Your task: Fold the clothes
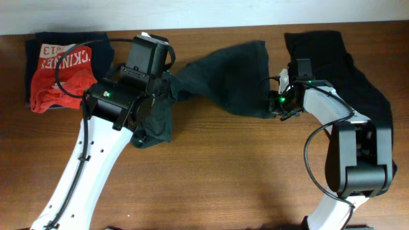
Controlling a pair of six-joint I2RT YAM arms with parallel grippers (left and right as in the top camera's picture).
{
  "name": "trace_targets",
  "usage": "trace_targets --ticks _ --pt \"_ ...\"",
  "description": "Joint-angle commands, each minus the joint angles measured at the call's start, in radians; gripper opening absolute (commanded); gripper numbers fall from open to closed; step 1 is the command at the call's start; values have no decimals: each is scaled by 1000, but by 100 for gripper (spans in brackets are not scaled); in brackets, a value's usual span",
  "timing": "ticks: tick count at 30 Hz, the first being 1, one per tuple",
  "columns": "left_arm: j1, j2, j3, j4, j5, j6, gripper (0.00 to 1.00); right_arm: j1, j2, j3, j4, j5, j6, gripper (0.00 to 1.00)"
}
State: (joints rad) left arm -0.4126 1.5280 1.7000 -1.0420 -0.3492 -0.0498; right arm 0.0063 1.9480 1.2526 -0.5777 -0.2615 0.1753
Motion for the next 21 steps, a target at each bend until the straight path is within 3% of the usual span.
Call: trace_targets --ticks 1,13,16,21 --pt "3 0 14 6 -32 -2 0 -2 -27 -6 -25 -43 -14 4" --pt "3 0 14 6 -68 -2 0 -60 -484 -5 -372 -26 -44 4" --pt "3 0 14 6 -79 -2 0 -60 -515 -5 -275 -15 -43 4" --pt "3 0 14 6 -112 -2 0 -59 -391 -5 -21 -14 -3 4"
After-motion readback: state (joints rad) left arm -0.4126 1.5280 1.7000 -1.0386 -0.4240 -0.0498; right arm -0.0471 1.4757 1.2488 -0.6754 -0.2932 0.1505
